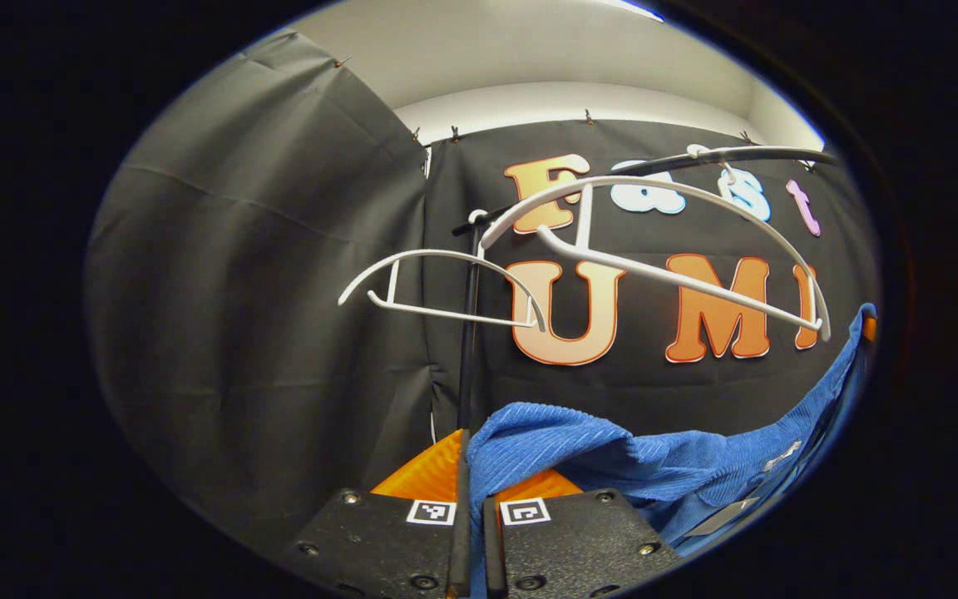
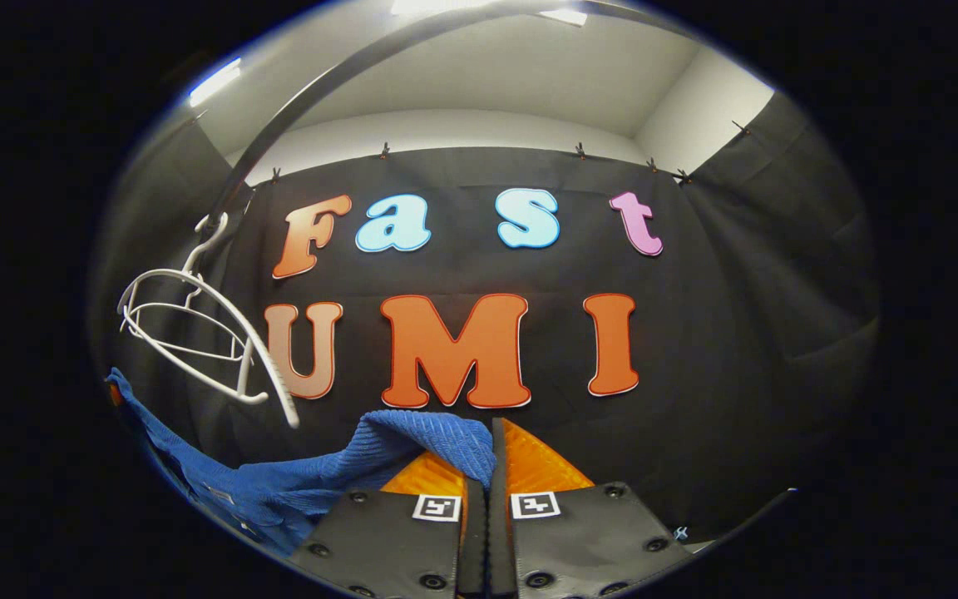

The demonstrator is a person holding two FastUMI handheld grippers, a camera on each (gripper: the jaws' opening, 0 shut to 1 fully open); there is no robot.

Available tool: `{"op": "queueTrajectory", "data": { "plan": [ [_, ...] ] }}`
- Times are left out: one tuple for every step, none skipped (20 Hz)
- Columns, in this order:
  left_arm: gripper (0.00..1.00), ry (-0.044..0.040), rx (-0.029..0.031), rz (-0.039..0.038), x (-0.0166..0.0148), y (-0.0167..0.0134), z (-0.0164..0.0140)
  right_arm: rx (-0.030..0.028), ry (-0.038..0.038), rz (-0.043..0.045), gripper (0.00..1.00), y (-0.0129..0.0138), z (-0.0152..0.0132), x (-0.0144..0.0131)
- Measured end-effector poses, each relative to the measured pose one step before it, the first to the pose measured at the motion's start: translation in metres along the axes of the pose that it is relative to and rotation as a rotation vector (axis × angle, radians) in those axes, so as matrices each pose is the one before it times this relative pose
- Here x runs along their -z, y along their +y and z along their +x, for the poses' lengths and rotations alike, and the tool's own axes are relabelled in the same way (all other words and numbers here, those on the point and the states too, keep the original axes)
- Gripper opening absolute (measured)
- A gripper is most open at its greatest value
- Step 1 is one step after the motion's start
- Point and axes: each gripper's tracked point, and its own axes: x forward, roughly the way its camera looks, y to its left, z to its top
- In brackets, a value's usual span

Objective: Grasp the clothes on the hanger with both hands and then place them into the laundry hamper below.

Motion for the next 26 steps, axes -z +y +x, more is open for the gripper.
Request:
{"op": "queueTrajectory", "data": {
  "plan": [
    [0.06,0.00525,0.00419,-0.00818,0.00044,-0.00167,-0.00347,-0.00836,-0.00864,-0.00105,0.09,0.00102,-0.00545,-0.00429],
    [0.07,0.00324,0.00545,-0.00939,-0.00064,-0.00355,-0.00507,-0.00874,-0.00822,0.00705,0.08,0.00148,-0.00280,-0.00366],
    [0.06,-0.00312,0.00378,-0.00467,-0.00306,-0.00311,-0.00597,-0.01006,-0.00579,0.00520,0.08,0.00169,-0.00180,-0.00313],
    [0.06,-0.00728,0.00079,-0.00075,-0.00388,-0.00227,-0.00928,-0.01079,-0.00279,0.00072,0.08,0.00205,-0.00196,-0.00276],
    [0.07,-0.00642,0.00129,0.00122,-0.00368,-0.00329,-0.00597,-0.01692,-0.00017,-0.00231,0.08,0.00354,-0.00180,-0.00301],
    [0.06,-0.00776,0.00999,-0.00107,-0.00416,-0.00567,-0.00543,-0.02564,0.00096,-0.00215,0.08,0.00613,-0.00304,-0.00085],
    [0.07,-0.00559,0.01806,-0.00467,-0.00314,-0.00805,-0.00293,-0.03079,0.00312,0.00054,0.08,0.00992,-0.00278,-0.00110],
    [0.06,0.00040,0.01946,-0.00563,-0.00067,-0.00717,-0.00060,-0.03285,0.00400,0.00351,0.08,0.01139,-0.00254,-0.00007],
    [0.06,0.00378,0.01858,-0.00832,-0.00046,-0.00978,-0.00240,-0.03751,0.00402,0.00479,0.08,0.01372,-0.00266,-0.00063],
    [0.05,0.00475,0.02060,-0.01379,0.00106,-0.01019,-0.00079,-0.05510,-0.00314,0.01312,0.09,0.01749,-0.00285,0.00022],
    [0.05,0.00544,0.02263,-0.02128,0.00223,-0.01308,0.00119,-0.06686,-0.00472,0.02154,0.09,0.02079,-0.00093,-0.00005],
    [0.07,0.00594,0.02747,-0.02367,0.00422,-0.01538,0.00097,-0.06383,0.00339,0.02338,0.08,0.02073,0.00026,0.00264],
    [0.06,0.01092,0.02102,-0.01517,0.00591,-0.01360,0.00087,-0.05612,0.01312,0.02156,0.08,0.01775,0.00272,0.00548],
    [0.05,0.01718,0.01238,-0.00902,0.00962,-0.00950,0.00184,-0.04280,0.02000,0.01587,0.08,0.01383,0.00254,0.00855],
    [0.07,0.01961,0.01773,-0.00947,0.01081,-0.01233,0.00189,-0.02887,0.02344,0.00553,0.09,0.00995,0.00268,0.00974],
    [0.07,0.02143,0.02432,-0.01428,0.01207,-0.01358,0.00111,-0.02034,0.02653,-0.00161,0.08,0.00794,0.00267,0.01229],
    [0.07,0.02635,0.02285,-0.01762,0.01364,-0.01217,0.00105,-0.01455,0.03377,-0.00240,0.08,0.00664,0.00064,0.01469],
    [0.05,0.03694,0.02313,-0.02192,0.01807,-0.00917,0.00109,-0.01607,0.03932,0.00514,0.09,0.00683,0.00074,0.01719],
    [0.07,0.04586,0.01655,-0.02208,0.01937,-0.00720,0.00167,-0.01634,0.04376,0.01144,0.08,0.00665,-0.00031,0.01936],
    [0.07,0.04807,0.00436,-0.02101,0.02189,-0.00305,0.00232,-0.00856,0.05387,0.01173,0.09,0.00454,0.00433,0.02386],
    [0.07,0.04308,-0.00723,-0.02234,0.01922,0.00169,0.00106,-0.00551,0.04428,0.01187,0.09,0.00256,0.00471,0.01877],
    [0.07,0.03919,-0.00188,-0.02736,0.01557,0.00249,0.00435,-0.00069,0.05056,0.01551,0.09,0.00173,0.00407,0.02190],
    [0.07,0.03979,-0.00180,-0.02688,0.01738,0.00096,0.00365,0.00236,0.04720,0.01568,0.09,0.00025,-0.00037,0.02027],
    [0.07,0.04477,-0.00390,-0.01954,0.02028,-0.00129,0.00376,0.00086,0.04520,0.01582,0.09,-0.00014,0.00455,0.01921],
    [0.07,0.05688,-0.00656,-0.01570,0.01840,-0.00060,0.00655,-0.00483,0.05600,0.02033,0.09,-0.00020,0.00423,0.02560],
    [0.07,0.06020,-0.01505,-0.01381,0.02459,0.00230,0.00838,-0.00483,0.05798,0.02425,0.09,0.00053,0.00743,0.02172]
  ]
}}
